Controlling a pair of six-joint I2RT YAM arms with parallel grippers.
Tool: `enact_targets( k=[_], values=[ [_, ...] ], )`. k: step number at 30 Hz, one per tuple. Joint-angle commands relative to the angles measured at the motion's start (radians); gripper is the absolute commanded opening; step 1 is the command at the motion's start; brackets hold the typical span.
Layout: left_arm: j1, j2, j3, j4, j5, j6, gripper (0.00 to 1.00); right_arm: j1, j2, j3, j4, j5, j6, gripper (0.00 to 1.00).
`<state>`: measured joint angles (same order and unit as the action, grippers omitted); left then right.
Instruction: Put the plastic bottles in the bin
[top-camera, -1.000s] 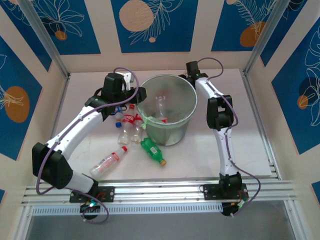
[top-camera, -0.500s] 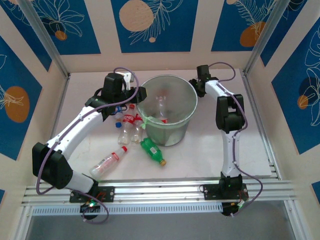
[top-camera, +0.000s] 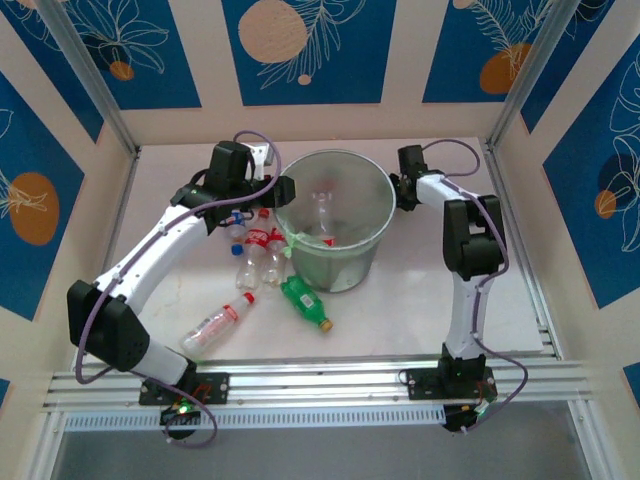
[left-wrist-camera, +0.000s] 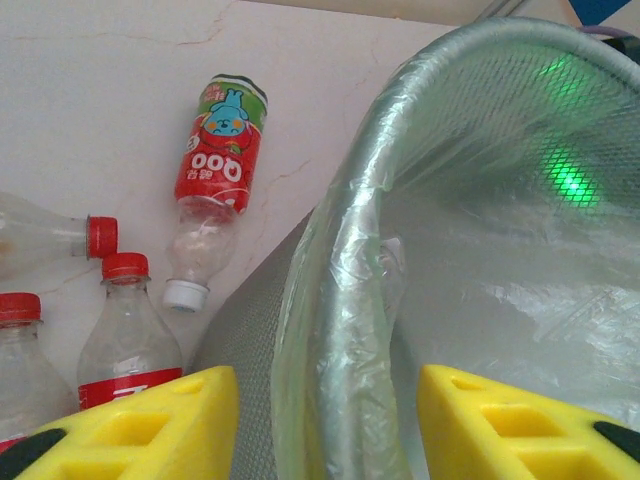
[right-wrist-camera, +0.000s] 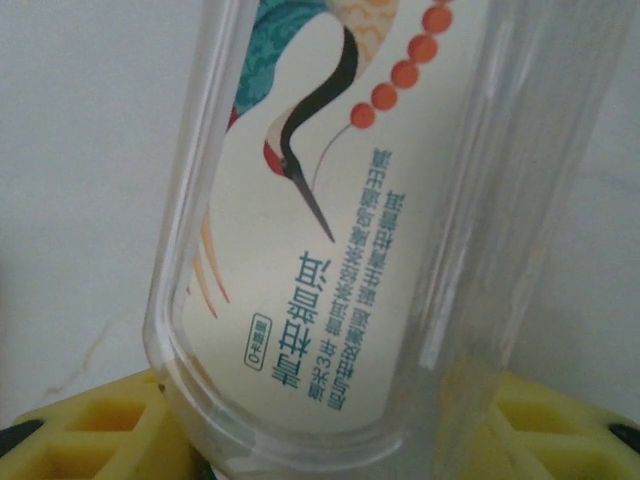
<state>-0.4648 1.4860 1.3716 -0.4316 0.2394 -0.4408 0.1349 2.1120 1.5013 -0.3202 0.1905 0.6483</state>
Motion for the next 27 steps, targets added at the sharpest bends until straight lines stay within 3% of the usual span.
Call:
enact_targets(
  k=[1, 8, 17, 27],
  values=[
    [0.006, 0.017, 0.035, -0.030, 0.027, 0.031, 0.51, -0.011, -0.063, -0.069, -0.031, -0.002, 0.019, 0.46],
    [0.007, 0.028, 0.073, -0.040, 0.043, 0.043, 0.51, -0.036, -0.206, -0.179, -0.034, -0.017, -0.013, 0.39],
    [0.006, 0.049, 0.079, -0.020, 0.056, 0.033, 0.51, -0.064, -0.419, -0.324, -0.061, -0.029, -0.050, 0.37],
    [0.006, 0.044, 0.062, 0.007, 0.084, 0.012, 0.51, -0.069, -0.797, -0.283, -0.285, -0.067, -0.183, 0.37]
  ],
)
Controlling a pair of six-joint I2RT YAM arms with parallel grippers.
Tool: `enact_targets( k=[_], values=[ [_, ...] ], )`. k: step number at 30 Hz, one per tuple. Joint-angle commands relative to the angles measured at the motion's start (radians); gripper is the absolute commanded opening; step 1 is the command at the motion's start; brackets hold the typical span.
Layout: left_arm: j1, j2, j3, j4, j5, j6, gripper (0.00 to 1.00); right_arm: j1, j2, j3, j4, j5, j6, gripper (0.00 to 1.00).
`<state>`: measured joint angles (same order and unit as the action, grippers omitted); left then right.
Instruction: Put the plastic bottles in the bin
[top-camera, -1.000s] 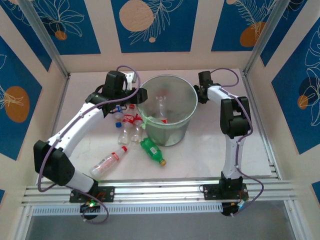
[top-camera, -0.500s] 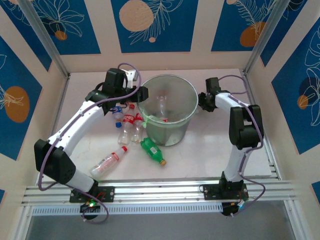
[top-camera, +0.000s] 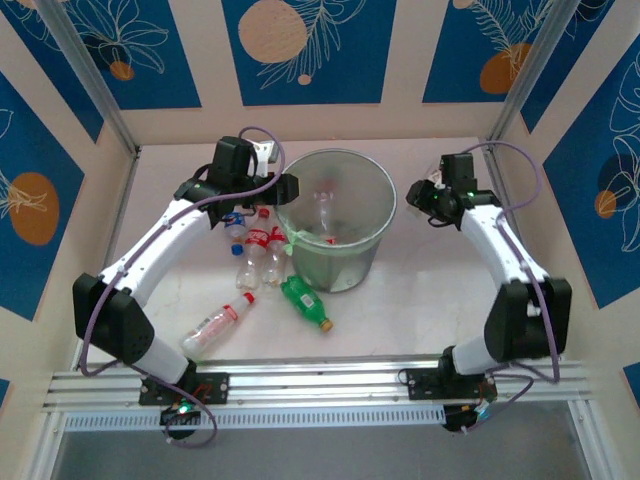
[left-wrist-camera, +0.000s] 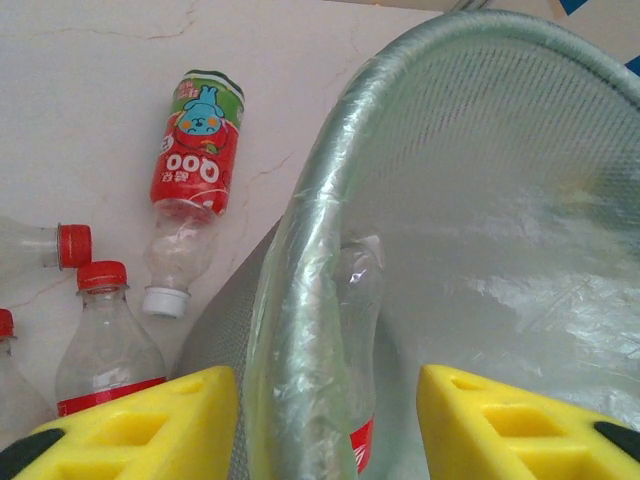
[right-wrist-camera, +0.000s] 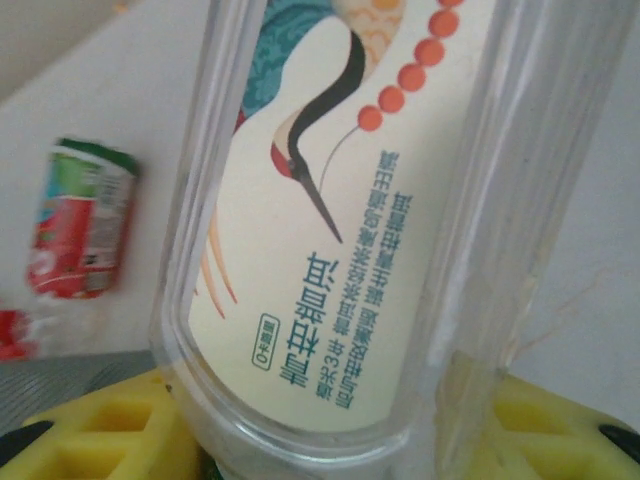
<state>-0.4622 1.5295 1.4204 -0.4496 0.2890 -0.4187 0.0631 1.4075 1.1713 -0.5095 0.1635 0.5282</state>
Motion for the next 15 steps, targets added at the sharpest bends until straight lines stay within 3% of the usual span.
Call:
enact_targets(
  k=[1, 6, 15],
  values=[
    [0.003, -0.004, 0.005, 0.033, 0.039, -0.014, 0.51, 0.006, -0.126, 0.063, -0.120, -0.045, -0.072, 0.37],
    [0.003, -0.034, -0.047, 0.082, 0.058, -0.030, 0.51, 0.055, -0.244, 0.156, -0.194, -0.069, -0.103, 0.37],
    [0.004, -0.063, -0.083, 0.094, 0.055, -0.023, 0.52, 0.363, -0.194, 0.319, -0.138, -0.110, -0.124, 0.37]
  ],
)
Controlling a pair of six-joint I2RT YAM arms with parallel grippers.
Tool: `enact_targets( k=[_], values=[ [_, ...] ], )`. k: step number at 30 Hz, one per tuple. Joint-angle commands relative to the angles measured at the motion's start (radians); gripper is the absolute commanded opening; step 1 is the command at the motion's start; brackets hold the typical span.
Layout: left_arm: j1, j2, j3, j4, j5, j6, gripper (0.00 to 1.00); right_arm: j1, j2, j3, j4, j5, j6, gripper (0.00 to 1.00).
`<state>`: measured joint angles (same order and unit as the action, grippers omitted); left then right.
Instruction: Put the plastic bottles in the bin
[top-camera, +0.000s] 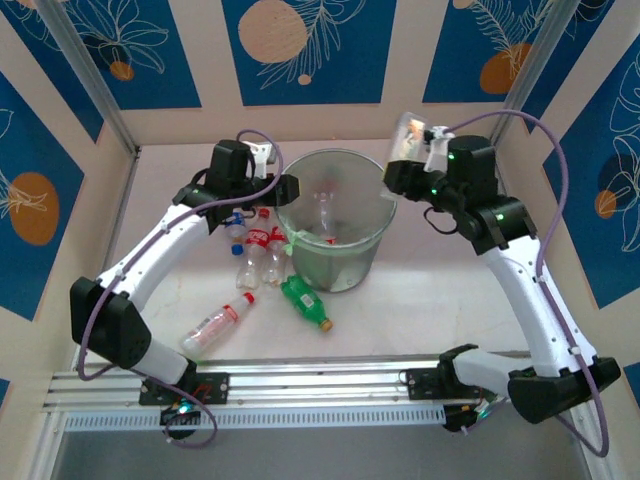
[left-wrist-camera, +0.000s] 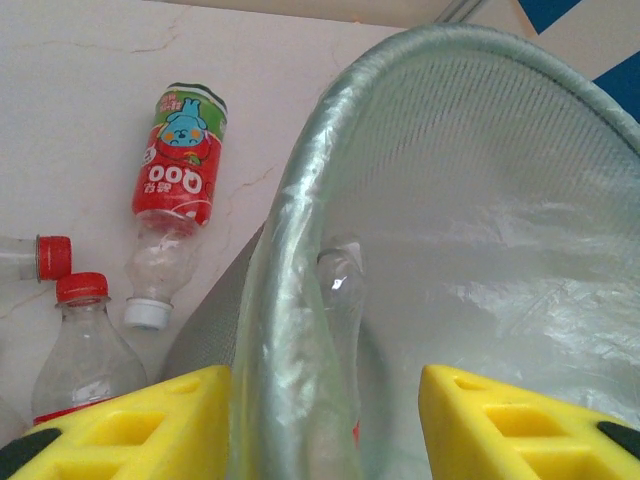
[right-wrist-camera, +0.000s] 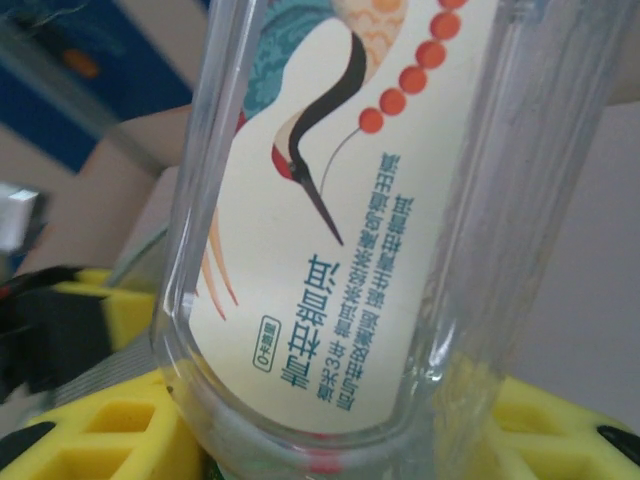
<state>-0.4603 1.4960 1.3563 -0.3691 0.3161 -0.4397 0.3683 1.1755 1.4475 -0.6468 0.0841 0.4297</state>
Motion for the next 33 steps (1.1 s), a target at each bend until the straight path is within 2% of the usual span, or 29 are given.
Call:
enact_targets(
  k=[1, 7, 12, 24, 33],
  values=[
    [0.002, -0.032, -0.021, 0.013, 0.024, 0.000, 0.52, 0.086, 0.060, 0.059, -0.003, -0.032, -0.031, 0.37],
    [0.002, -0.051, -0.031, 0.008, 0.008, 0.013, 0.52, 0.199, 0.165, 0.105, -0.043, -0.018, -0.065, 0.37],
    [0.002, -0.056, -0.048, 0.020, 0.001, 0.011, 0.52, 0.233, 0.183, 0.059, -0.040, -0.020, -0.072, 0.38],
    [0.002, -0.060, -0.053, 0.016, -0.007, 0.018, 0.52, 0.249, 0.250, 0.018, -0.082, 0.012, -0.080, 0.41],
    [0.002, -0.057, -0.058, 0.022, -0.002, 0.012, 0.52, 0.252, 0.282, 0.018, -0.120, 0.058, -0.080, 0.53]
  ],
)
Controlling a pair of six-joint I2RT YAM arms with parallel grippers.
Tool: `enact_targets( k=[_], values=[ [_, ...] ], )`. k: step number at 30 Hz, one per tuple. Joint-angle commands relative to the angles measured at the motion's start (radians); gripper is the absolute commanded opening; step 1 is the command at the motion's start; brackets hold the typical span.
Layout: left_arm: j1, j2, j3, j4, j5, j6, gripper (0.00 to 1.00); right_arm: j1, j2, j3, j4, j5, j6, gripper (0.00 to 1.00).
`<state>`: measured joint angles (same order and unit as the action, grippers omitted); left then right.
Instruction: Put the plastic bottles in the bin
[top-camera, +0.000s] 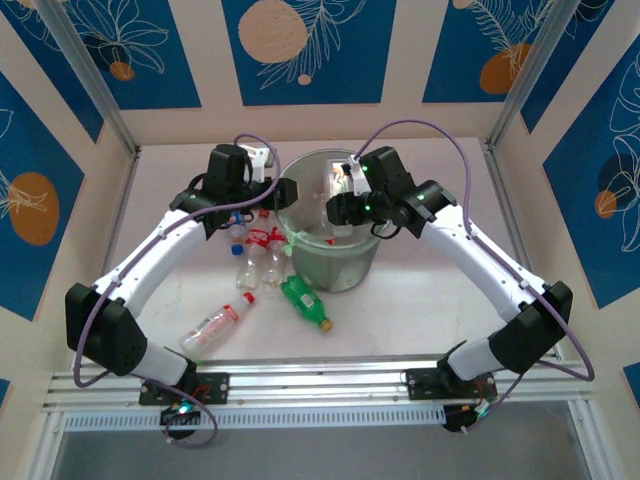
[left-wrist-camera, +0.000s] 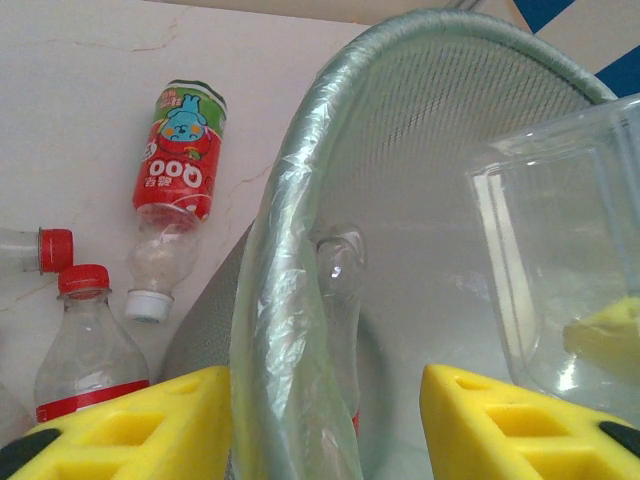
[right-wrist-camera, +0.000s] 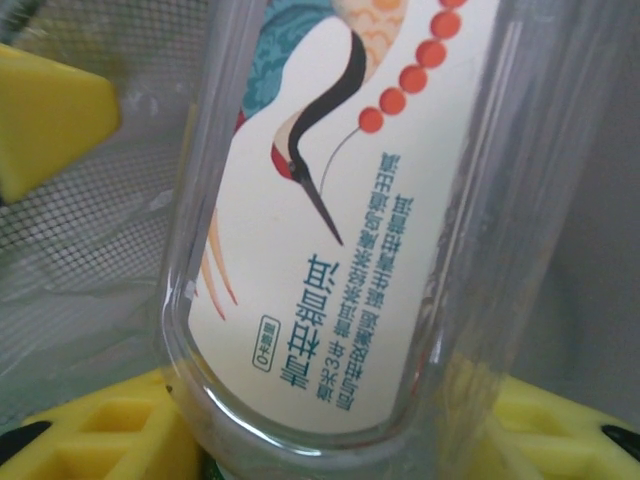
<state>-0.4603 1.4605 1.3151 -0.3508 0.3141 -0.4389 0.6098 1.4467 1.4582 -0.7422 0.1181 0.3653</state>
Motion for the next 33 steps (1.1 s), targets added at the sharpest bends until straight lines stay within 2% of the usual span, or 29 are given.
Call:
enact_targets(
  k=[1, 18, 33],
  values=[
    [0.002, -0.021, -0.017, 0.005, 0.003, 0.008, 0.52, 0.010, 0.012, 0.006, -0.023, 0.027, -0.018, 0.53],
    [0.002, -0.020, -0.019, 0.005, 0.002, 0.010, 0.52, 0.010, 0.015, 0.037, -0.037, 0.055, -0.023, 0.71],
    [0.002, -0.019, -0.020, 0.004, 0.003, 0.012, 0.52, 0.010, -0.012, 0.101, -0.023, 0.061, -0.033, 0.72]
  ],
)
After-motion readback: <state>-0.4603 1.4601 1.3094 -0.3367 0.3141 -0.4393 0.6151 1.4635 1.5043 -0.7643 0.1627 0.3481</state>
